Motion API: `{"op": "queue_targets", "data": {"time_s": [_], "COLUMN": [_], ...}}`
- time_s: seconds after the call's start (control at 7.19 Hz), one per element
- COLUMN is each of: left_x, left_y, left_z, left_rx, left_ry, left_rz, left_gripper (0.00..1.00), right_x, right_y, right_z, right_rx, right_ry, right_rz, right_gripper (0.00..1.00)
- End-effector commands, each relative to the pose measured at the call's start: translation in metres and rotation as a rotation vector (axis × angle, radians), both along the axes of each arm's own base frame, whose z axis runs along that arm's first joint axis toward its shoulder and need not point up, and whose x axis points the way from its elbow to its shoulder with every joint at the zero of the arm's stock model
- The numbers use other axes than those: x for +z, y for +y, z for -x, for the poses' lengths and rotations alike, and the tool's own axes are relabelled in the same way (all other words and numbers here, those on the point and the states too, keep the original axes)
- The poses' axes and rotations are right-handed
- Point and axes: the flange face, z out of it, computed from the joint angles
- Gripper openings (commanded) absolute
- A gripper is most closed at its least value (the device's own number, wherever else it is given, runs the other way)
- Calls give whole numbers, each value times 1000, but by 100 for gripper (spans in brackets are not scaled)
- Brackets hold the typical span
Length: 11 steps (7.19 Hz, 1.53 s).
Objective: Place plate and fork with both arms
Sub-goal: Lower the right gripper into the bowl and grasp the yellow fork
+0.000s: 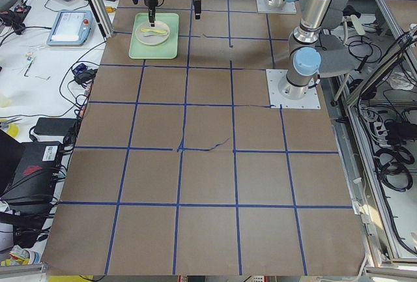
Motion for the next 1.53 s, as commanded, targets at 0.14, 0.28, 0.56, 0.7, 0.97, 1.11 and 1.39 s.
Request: {"op": "queue_targets", "data": {"time_s": [0.14,0.28,0.56,0.7,0.97,1.11,1.39], "left_x": [0,0,0,0,-2,-1,-1], "left_y": [0,0,-1,-1,-3,-2,-2], "left_z": [-2,-2,-1,-1,-3,-3,-3], "left_rx": [3,3,3,3,6,6,6], "left_ry": [-1,-1,-1,-1,-1,0,0], "left_rz": [2,2,0,0,-1,0,0], "left_gripper": [100,100,100,100,100,100,100], "right_x": [-21,-25,-29,-32,-41,-43,-41], "right_y": [6,7,8,10,10,10,12], "right_z": [1,1,2,3,3,4,-3], "right_rx": [-9,-2,-8,-10,-8,-7,-3], "right_ry": [8,11,17,21,25,35,35], "right_rz": [-38,-42,-48,-55,-65,-64,-61], "right_gripper": [57,57,55,55,55,55,55]}}
